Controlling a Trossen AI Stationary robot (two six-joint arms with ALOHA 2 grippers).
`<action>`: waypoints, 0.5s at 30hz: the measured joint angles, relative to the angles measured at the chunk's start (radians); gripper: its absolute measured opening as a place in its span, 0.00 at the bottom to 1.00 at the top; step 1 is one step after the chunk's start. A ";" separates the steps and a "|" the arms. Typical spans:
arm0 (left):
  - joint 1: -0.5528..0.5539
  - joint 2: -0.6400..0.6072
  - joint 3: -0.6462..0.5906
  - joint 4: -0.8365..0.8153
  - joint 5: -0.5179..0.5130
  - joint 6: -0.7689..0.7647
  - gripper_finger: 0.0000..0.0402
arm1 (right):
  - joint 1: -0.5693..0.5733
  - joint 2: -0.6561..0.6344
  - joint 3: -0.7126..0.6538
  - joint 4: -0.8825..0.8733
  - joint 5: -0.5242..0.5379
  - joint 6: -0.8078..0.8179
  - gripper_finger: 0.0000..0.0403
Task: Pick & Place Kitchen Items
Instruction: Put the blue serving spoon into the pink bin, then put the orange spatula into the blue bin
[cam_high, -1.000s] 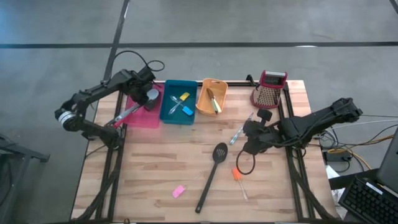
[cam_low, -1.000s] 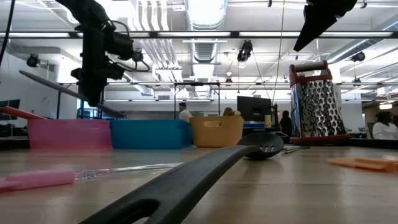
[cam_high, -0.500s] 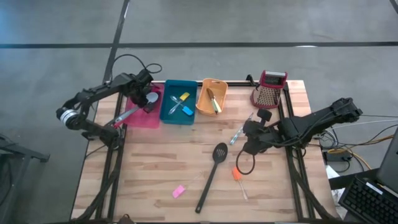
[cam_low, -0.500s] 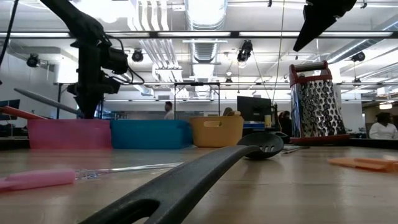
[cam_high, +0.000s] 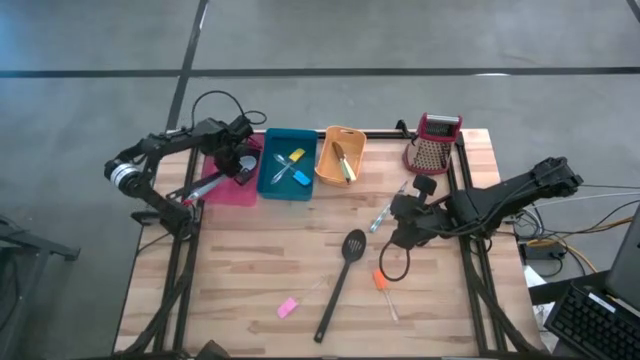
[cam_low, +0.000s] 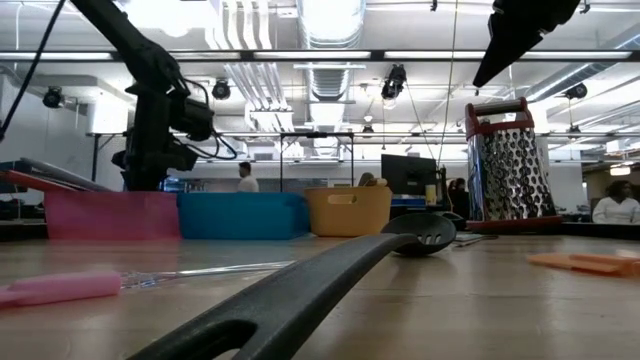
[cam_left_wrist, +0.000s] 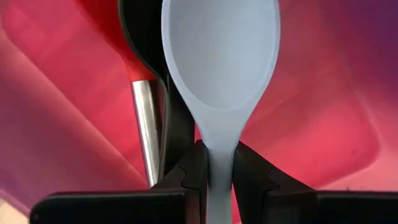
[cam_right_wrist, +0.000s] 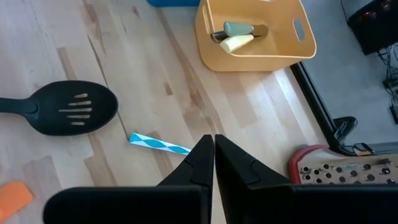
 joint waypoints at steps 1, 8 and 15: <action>0.000 0.005 0.000 0.000 0.000 -0.001 0.12 | 0.000 0.000 0.000 -0.001 0.000 0.000 0.02; 0.000 -0.021 0.007 -0.035 -0.010 0.024 0.42 | 0.000 0.000 0.000 0.001 0.000 0.000 0.02; -0.001 -0.085 0.094 -0.113 -0.010 -0.006 0.58 | 0.000 0.000 0.000 0.005 0.000 0.001 0.02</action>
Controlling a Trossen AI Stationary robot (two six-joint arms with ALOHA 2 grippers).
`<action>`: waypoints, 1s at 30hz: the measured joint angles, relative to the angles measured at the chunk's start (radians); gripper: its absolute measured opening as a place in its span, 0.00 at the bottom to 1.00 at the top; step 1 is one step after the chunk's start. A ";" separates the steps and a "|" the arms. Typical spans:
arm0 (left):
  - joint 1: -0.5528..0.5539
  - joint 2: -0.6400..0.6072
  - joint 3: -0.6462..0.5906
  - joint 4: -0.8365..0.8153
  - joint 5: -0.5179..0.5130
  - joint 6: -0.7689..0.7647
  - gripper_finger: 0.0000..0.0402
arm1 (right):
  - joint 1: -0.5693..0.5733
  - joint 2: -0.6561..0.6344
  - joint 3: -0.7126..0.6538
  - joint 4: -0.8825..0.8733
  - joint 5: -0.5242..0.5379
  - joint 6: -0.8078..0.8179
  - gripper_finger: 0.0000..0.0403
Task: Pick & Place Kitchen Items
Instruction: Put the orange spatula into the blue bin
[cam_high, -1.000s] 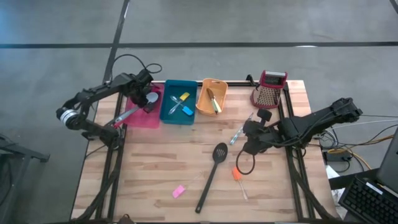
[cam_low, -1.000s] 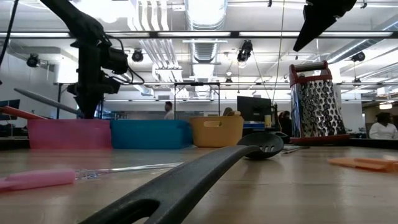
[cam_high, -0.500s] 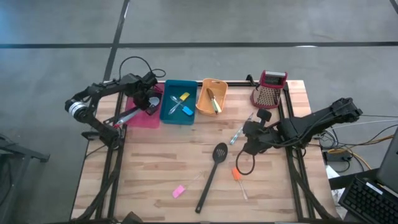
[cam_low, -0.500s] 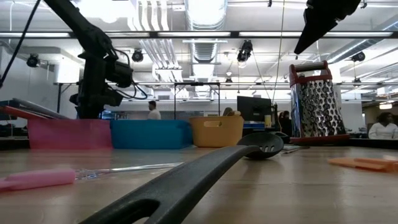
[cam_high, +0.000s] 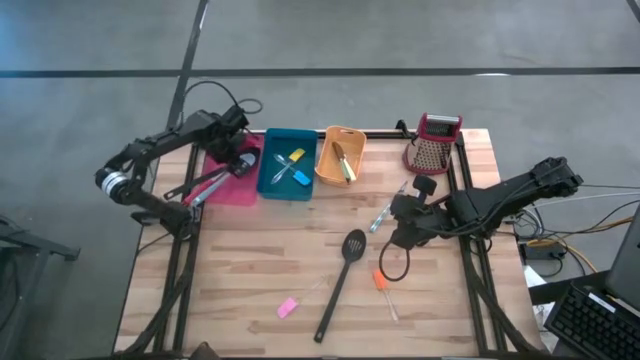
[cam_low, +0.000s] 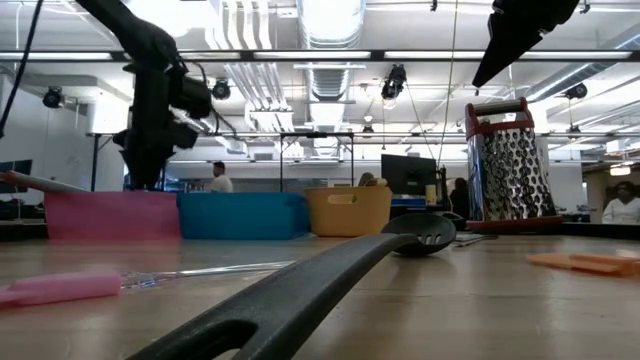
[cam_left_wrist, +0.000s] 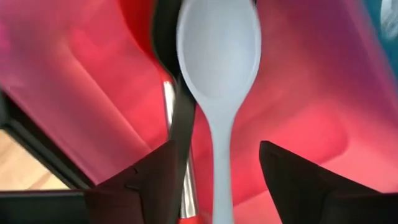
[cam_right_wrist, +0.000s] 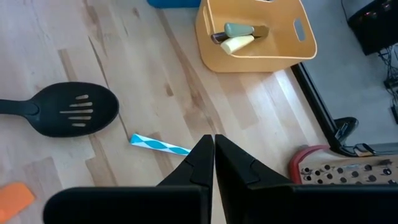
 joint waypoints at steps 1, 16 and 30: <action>-0.001 -0.015 0.011 0.000 0.000 -0.012 0.58 | 0.000 0.000 0.000 0.000 0.000 0.000 0.02; -0.175 -0.341 0.038 0.028 0.043 -0.140 0.58 | 0.001 0.000 0.000 0.069 -0.004 0.003 0.02; -0.699 -0.476 -0.027 0.412 -0.045 -0.313 0.58 | 0.137 0.091 -0.017 0.082 -0.059 0.208 0.02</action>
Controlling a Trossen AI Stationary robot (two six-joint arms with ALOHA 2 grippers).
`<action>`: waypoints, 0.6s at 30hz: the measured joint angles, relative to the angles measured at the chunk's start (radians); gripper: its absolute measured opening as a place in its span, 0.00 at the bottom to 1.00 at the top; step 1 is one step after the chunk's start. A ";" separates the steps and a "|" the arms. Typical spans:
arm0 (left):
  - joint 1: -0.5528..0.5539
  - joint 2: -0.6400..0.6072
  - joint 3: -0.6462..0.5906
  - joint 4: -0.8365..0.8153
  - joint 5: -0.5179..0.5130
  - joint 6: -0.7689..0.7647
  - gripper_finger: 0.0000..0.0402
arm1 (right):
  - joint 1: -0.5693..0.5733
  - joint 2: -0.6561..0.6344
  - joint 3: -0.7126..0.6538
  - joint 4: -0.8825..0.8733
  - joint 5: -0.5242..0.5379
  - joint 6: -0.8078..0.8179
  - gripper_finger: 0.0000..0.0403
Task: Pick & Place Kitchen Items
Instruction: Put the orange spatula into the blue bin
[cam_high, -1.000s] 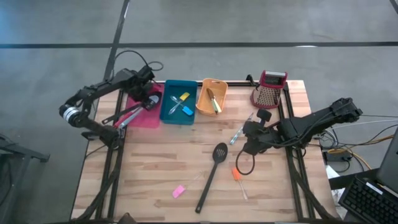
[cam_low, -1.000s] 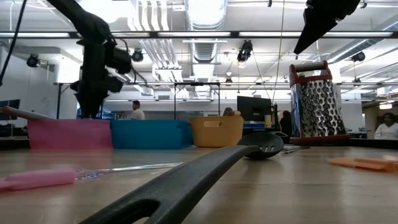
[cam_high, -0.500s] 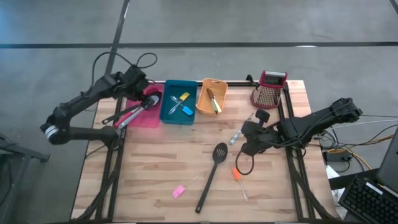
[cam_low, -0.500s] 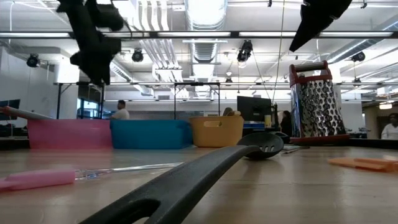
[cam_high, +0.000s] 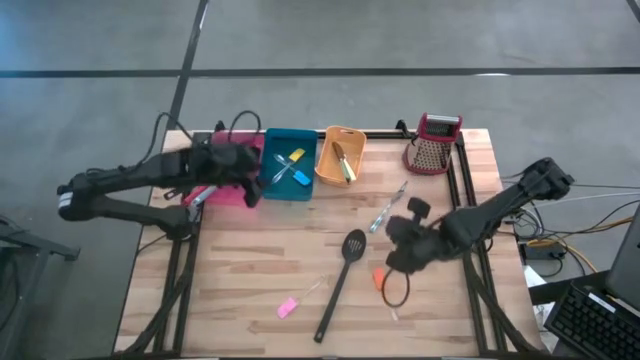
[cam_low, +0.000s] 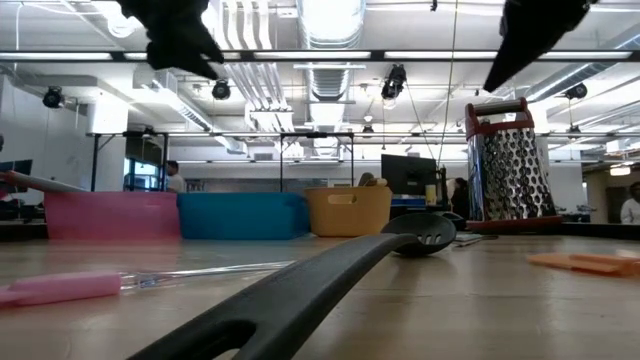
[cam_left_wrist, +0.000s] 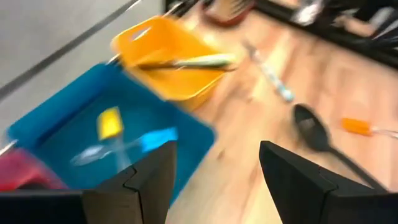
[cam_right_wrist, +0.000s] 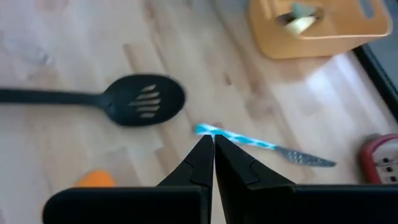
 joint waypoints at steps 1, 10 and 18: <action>-0.031 0.004 -0.018 0.045 -0.008 0.001 0.58 | 0.018 0.020 0.003 0.000 0.001 0.011 0.02; -0.187 0.019 -0.235 0.437 -0.031 0.062 0.58 | 0.132 0.137 0.026 -0.006 -0.097 0.240 0.02; -0.194 0.017 -0.382 0.602 -0.034 0.061 0.58 | 0.150 0.193 0.031 0.030 -0.286 0.418 0.13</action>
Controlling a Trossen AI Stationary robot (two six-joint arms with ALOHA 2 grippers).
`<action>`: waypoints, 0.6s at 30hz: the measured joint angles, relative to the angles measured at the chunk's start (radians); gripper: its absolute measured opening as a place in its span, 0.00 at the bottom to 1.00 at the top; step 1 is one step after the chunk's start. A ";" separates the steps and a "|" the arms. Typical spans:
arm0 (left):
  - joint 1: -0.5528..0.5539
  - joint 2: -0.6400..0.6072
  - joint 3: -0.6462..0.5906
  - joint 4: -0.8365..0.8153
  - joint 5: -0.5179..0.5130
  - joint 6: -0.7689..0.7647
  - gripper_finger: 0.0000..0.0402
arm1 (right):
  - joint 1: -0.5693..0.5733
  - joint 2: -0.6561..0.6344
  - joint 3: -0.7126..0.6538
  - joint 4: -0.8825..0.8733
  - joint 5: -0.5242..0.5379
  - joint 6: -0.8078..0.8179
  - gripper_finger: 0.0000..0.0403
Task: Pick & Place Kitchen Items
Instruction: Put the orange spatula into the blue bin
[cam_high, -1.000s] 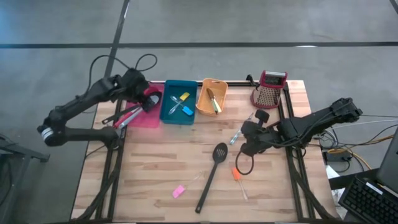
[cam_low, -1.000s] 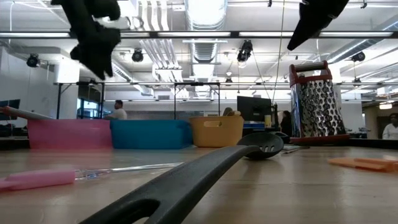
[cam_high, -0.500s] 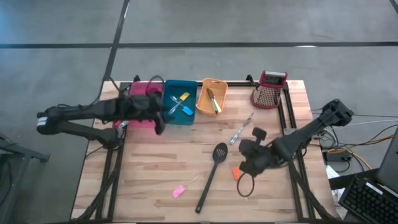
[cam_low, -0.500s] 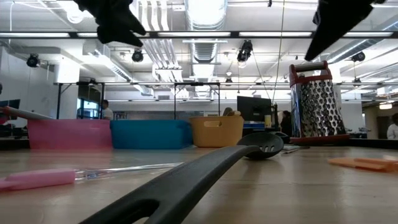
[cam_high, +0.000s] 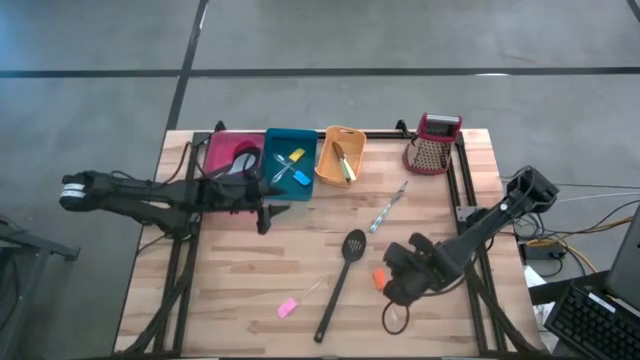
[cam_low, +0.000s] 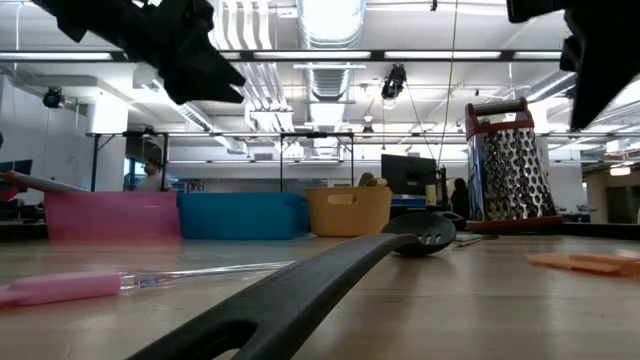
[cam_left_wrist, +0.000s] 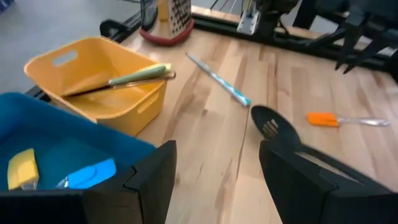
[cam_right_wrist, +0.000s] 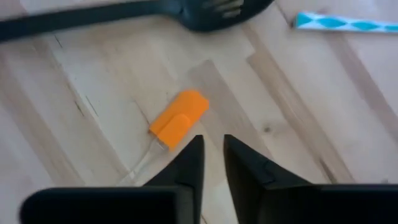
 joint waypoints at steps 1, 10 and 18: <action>0.000 0.000 -0.007 -0.001 0.000 0.000 0.58 | 0.000 0.012 0.003 -0.001 -0.009 0.000 0.16; 0.000 0.000 -0.015 0.000 0.001 -0.005 0.58 | -0.011 0.116 0.006 0.042 -0.053 -0.006 0.43; 0.000 -0.001 -0.019 0.000 0.001 -0.006 0.58 | -0.037 0.177 0.006 0.128 -0.133 -0.004 0.62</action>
